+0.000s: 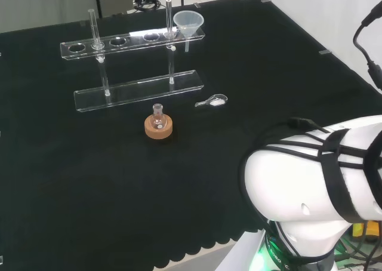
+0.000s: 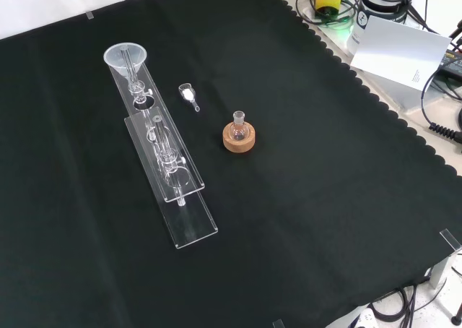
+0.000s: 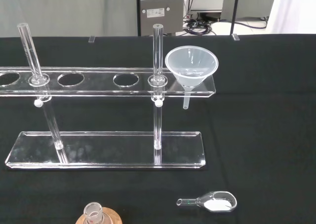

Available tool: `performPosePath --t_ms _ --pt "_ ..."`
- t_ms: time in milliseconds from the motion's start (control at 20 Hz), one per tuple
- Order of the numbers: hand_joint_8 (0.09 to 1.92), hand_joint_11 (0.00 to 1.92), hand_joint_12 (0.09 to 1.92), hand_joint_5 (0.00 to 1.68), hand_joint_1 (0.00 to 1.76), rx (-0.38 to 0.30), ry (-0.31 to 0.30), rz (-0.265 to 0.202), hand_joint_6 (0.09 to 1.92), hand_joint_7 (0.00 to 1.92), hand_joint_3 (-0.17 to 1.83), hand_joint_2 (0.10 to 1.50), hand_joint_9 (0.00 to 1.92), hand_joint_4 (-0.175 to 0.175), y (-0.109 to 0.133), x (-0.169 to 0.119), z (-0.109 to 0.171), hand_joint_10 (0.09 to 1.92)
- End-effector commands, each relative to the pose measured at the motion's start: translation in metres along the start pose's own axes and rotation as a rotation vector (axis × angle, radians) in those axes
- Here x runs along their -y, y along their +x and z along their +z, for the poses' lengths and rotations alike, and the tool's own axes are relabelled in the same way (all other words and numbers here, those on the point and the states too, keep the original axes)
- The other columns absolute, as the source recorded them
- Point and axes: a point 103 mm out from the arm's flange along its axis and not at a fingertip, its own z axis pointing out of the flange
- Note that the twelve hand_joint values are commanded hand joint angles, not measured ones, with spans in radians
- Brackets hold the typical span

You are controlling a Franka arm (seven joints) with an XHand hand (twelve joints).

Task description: Pick up the funnel from the transparent funnel stand.

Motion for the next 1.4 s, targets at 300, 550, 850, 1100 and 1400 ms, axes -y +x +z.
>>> performPosePath --t_ms 300,550,850,1100,1400 --pt "0.27 0.00 1.36 0.15 0.00 -0.005 0.023 0.060 0.09 0.00 0.44 1.18 0.12 0.018 -0.013 -0.020 0.015 0.62" --pt "0.27 0.00 1.36 0.15 0.00 -0.002 0.041 0.084 0.09 0.00 0.44 1.18 0.12 0.018 -0.030 -0.041 0.031 0.62" --pt "0.28 0.00 1.36 0.13 0.01 0.004 0.066 0.076 0.09 0.00 0.41 1.16 0.12 0.013 -0.050 -0.089 0.046 0.62" --pt "0.33 0.00 1.37 0.09 0.10 0.003 0.104 0.082 0.09 0.02 0.37 1.11 0.12 0.003 -0.070 -0.143 0.059 0.64" --pt "0.42 0.00 1.37 0.06 0.16 0.026 0.143 0.089 0.09 0.00 0.34 1.07 0.11 -0.003 -0.084 -0.190 0.073 0.68"
